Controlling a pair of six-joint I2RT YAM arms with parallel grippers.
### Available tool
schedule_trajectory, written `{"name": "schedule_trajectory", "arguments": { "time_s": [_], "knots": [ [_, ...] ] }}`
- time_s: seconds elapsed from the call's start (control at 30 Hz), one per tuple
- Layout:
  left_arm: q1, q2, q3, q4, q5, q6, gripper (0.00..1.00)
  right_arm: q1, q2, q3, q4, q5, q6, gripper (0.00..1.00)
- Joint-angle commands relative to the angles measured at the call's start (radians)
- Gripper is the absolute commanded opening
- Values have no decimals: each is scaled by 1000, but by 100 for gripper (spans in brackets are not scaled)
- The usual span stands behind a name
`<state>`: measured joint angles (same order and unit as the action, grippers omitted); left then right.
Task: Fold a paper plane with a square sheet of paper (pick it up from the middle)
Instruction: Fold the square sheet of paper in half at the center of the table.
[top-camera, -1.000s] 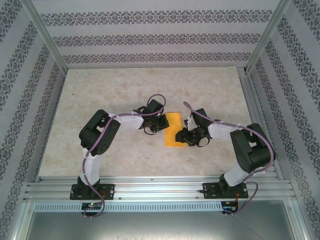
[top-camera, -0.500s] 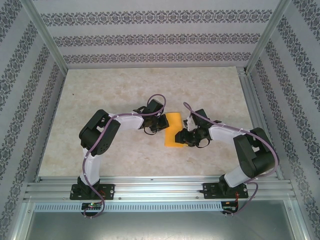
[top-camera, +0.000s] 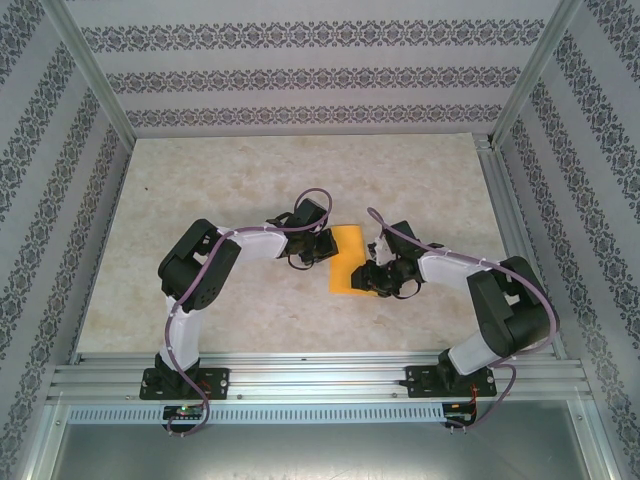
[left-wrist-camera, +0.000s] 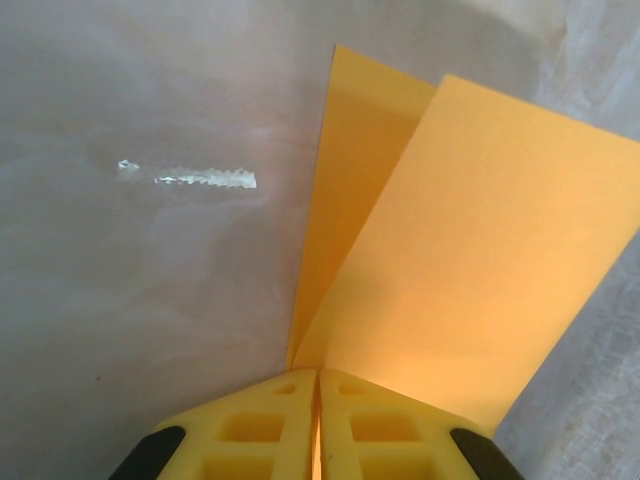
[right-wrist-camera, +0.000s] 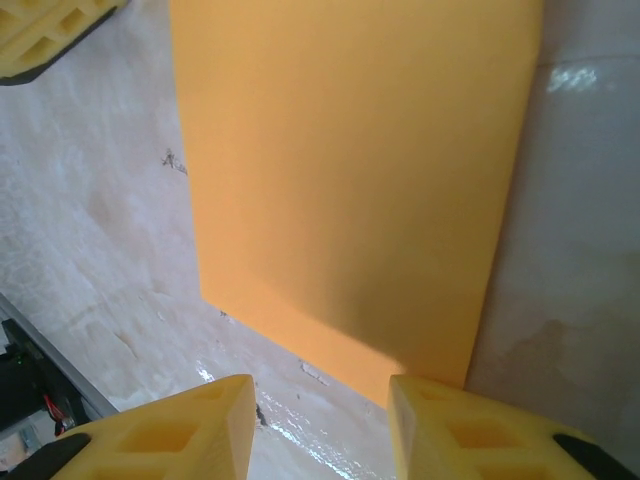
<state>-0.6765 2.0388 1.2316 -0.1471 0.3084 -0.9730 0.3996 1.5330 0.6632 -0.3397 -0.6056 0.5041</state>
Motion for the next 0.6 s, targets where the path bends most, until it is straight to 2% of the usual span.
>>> {"name": "schedule_trajectory", "arguments": {
  "time_s": [0.0,0.23,0.43,0.57],
  "knots": [
    [-15,34,2,-88,-22,24,12,18,-9,6,-10,-9,6,40],
    [-16,38,3,-85,-16,23,12,18,73,3,-50,58,-34,40],
    [-15,34,-3,-84,-22,22,12,7,-23,89,-99,32,-44,41],
    [-15,36,-4,-82,-20,20,12,-31,-21,137,-69,45,-29,41]
  ]
}}
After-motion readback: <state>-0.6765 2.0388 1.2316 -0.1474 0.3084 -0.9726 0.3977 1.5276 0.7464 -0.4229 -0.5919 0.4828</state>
